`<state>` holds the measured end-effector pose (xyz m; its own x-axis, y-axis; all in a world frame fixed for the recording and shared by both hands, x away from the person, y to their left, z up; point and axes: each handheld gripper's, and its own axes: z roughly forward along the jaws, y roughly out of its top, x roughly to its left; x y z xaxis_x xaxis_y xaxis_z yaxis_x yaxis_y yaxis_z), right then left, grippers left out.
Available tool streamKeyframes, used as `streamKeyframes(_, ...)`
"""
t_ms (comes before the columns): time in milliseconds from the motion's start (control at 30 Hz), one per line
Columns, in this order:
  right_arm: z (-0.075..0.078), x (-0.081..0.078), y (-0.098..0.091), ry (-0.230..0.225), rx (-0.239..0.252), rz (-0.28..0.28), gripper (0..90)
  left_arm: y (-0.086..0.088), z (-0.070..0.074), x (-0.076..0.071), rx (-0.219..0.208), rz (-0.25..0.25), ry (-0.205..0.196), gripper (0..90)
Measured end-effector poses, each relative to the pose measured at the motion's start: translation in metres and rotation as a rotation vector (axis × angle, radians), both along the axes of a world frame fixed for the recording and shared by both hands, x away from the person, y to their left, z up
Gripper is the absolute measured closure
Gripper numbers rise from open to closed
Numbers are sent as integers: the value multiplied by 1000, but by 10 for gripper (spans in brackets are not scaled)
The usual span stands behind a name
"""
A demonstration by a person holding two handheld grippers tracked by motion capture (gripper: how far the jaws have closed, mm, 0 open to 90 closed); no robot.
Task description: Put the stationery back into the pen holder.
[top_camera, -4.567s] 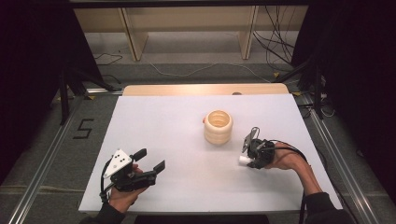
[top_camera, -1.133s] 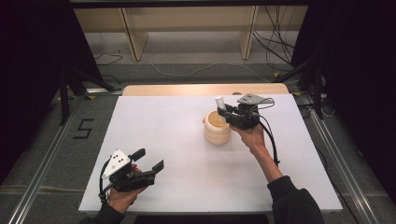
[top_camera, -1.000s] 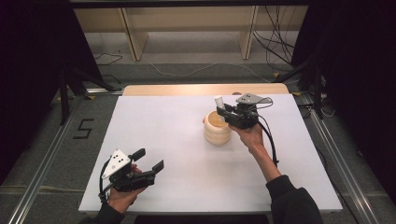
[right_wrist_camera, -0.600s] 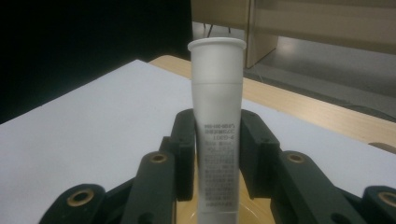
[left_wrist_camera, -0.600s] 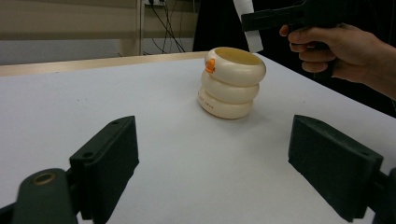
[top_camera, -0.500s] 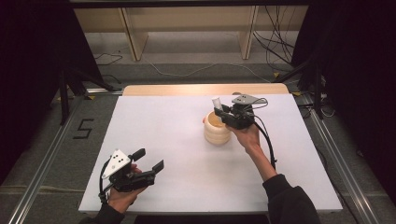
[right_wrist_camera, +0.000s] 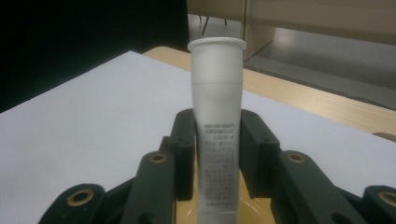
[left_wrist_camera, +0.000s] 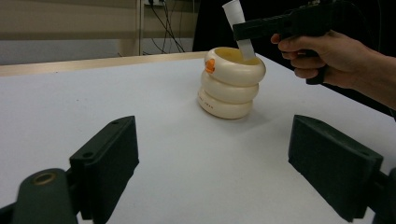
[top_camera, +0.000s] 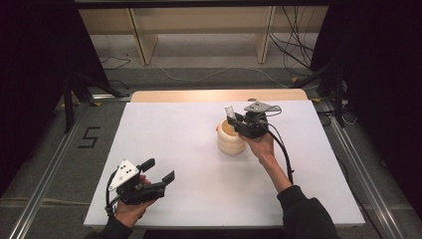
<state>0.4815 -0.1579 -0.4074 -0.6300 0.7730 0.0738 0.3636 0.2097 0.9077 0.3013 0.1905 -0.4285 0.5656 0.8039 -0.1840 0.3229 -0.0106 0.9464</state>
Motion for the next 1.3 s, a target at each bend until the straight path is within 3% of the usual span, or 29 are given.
streamKeyframes(633,-7,-1,0,39,-28,-17,678,0,0,0,3,0,-2,151)
streamKeyframes(800,-3,-3,-1,45,-15,-40,362,0,0,0,2,0,-1,151)
streamKeyframes(900,2,-6,-3,32,-12,-43,267,0,0,0,3,-2,0,151)
streamKeyframes(1300,10,-13,-7,23,-12,-18,252,0,0,0,4,-2,0,151)
